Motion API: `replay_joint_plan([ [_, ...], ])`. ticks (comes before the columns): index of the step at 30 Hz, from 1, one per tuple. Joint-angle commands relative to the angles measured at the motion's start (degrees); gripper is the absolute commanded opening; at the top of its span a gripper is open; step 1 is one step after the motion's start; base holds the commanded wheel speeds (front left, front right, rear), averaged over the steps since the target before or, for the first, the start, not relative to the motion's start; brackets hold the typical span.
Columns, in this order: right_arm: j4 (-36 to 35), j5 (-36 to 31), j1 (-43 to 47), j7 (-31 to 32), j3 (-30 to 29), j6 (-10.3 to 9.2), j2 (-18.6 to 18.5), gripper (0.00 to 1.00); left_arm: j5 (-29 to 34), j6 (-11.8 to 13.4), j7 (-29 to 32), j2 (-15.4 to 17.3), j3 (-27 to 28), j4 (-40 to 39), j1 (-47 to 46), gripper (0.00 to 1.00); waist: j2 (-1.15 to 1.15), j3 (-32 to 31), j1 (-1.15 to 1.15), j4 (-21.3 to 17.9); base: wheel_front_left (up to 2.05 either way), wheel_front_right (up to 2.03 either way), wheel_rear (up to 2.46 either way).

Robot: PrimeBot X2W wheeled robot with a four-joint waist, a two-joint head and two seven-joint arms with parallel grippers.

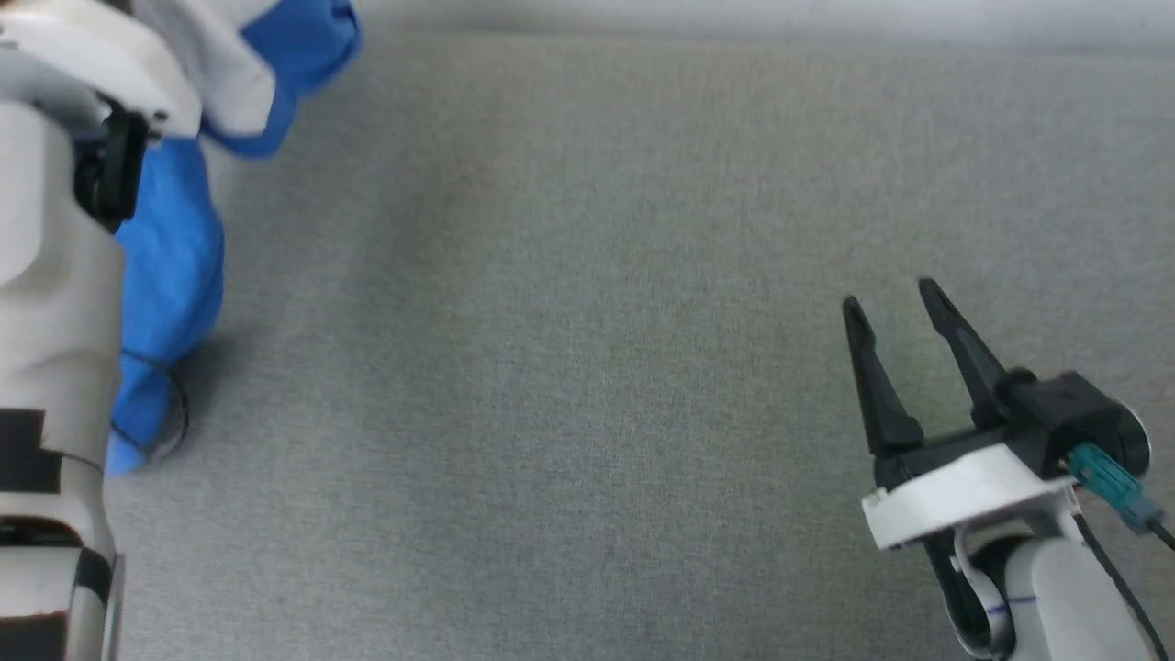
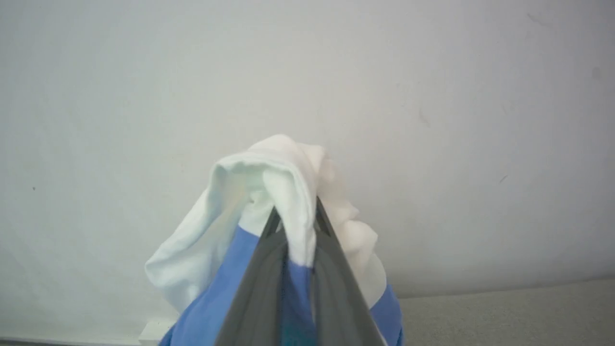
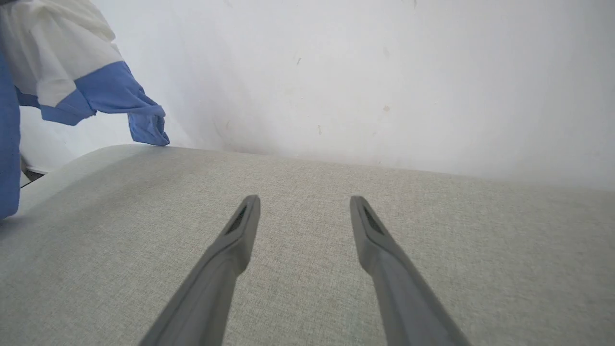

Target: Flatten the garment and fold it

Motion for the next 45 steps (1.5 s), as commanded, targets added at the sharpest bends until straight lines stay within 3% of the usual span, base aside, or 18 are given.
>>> replay_joint_plan([
  [1, 0.0, 0.5, 1.1, -0.2, -0.5, -0.05, 0.0, 1.0, 0.9, -0.3, -1.3, -0.6, -0.6, -1.5, -1.3, 0.0, 0.0, -5.8, 0.0, 0.3, 0.0, 0.0, 0.0],
  [12, -1.0, 2.7, 6.6, 0.2, -4.3, -0.05, 0.0, 1.0, 2.8, -1.4, -2.9, -5.7, -6.0, -19.9, -0.3, 0.0, 0.0, -13.6, 0.0, -5.0, 0.0, 0.0, 0.0],
  [21, -2.7, 3.1, 9.4, 1.5, -6.5, -0.05, 0.0, 1.0, -3.5, -1.6, 0.4, -14.6, -10.5, -36.0, 8.2, 0.0, 0.0, -14.5, 0.0, -11.1, 0.0, 0.0, 0.0],
  [26, -3.5, 3.6, 10.3, 1.9, -7.3, -0.05, 0.0, 1.0, -7.5, -0.5, 2.4, -17.3, -13.5, -42.1, 18.5, 0.0, 0.0, -13.6, 0.0, -12.8, 0.0, 0.0, 0.0],
  [32, -4.3, 3.8, 10.9, 2.2, -7.0, -0.05, 0.0, 1.0, -10.0, 3.2, 3.3, -15.3, -15.5, -38.6, 39.0, 0.0, 0.0, -12.1, 0.0, -13.4, 0.0, 0.0, 0.0],
  [38, -4.5, 2.9, 11.1, 2.9, -6.3, -0.05, 0.0, 1.0, -10.6, 3.9, 0.6, -13.7, -16.7, -29.5, 50.1, 0.0, 0.0, -11.7, 0.0, -12.0, 0.0, 0.0, 0.0],
  [39, -4.5, 2.8, 11.1, 3.1, -6.1, -0.05, 0.0, 1.0, -11.0, 3.9, 0.2, -14.1, -16.6, -28.5, 51.0, 0.08, 0.0, -11.8, 0.0, -11.8, 0.0, 0.0, 0.0],
  [40, -4.5, 2.6, 11.1, 3.2, -5.9, -0.05, 0.0, 1.0, -11.3, 4.2, -0.5, -14.4, -16.2, -28.0, 51.7, 0.45, 0.0, -11.9, 0.0, -11.7, 0.0, 0.0, 0.0],
  [41, -4.6, 2.5, 11.1, 3.3, -5.9, -0.05, 0.0, 1.0, -11.4, 4.5, -1.2, -14.9, -15.8, -27.8, 52.2, 1.0, 0.0, -12.1, 0.0, -11.5, 0.0, 0.0, 0.0],
  [45, -5.1, 2.0, 11.6, 3.8, -5.5, -0.05, 0.0, 1.0, -10.2, 6.4, -2.8, -15.9, -12.5, -32.2, 54.1, 1.0, 0.0, -13.2, 0.0, -10.8, 0.0, 0.0, 0.0],
])
